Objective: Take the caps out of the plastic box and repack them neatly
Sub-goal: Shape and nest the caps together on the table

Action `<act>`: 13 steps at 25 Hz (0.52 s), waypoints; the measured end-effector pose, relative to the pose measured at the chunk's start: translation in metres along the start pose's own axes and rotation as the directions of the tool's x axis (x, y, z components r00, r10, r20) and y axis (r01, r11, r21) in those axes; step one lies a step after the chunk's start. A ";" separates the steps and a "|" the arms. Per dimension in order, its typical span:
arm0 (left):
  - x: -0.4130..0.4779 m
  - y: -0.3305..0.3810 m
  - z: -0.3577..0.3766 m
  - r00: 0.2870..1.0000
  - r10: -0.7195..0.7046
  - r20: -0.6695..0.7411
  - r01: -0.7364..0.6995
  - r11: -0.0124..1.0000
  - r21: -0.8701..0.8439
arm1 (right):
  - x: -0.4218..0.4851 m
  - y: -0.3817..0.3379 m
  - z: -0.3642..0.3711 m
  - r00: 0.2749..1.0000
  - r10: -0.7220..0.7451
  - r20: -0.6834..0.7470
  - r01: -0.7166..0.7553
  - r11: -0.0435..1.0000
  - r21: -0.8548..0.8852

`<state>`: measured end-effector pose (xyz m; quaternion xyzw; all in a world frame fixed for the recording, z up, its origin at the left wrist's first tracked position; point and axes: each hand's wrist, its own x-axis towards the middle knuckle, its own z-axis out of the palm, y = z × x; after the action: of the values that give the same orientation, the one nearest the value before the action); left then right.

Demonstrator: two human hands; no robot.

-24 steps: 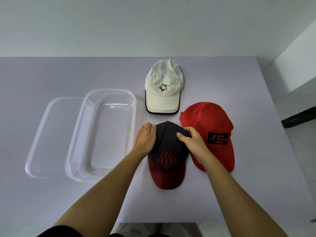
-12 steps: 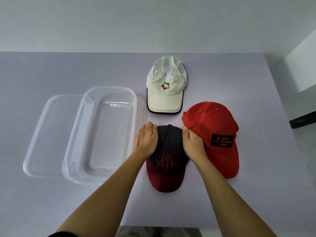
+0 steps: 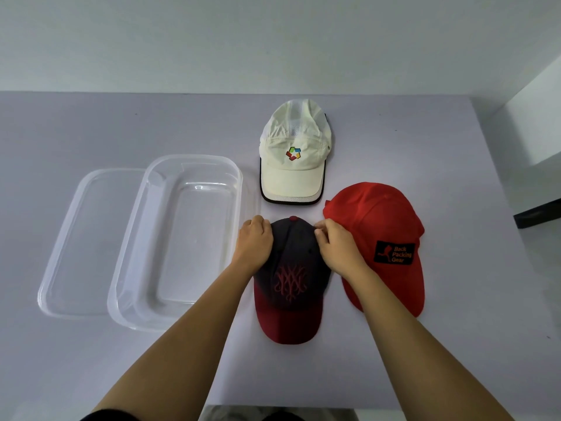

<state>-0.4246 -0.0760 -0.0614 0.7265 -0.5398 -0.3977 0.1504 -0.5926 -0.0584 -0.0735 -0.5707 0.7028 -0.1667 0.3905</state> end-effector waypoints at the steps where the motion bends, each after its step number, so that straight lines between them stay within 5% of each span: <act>1: 0.001 -0.001 -0.001 1.000 0.013 -0.009 -0.013 1.000 0.001 | 0.001 -0.002 -0.002 1.000 -0.005 -0.005 0.005 1.000 0.022; 9: 0.008 0.016 -0.014 0.987 0.151 -0.052 -0.143 0.980 0.141 | 0.002 -0.020 -0.021 0.987 -0.149 -0.053 0.144 0.986 -0.084; 13: -0.025 0.028 -0.028 0.885 0.360 -0.295 -0.351 0.933 0.083 | -0.035 -0.014 -0.061 0.843 -0.193 -0.502 0.260 0.963 0.066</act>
<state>-0.4252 -0.0693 -0.0150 0.6701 -0.6392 -0.2387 0.2923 -0.6266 -0.0425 -0.0125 -0.5616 0.6939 -0.3969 0.2135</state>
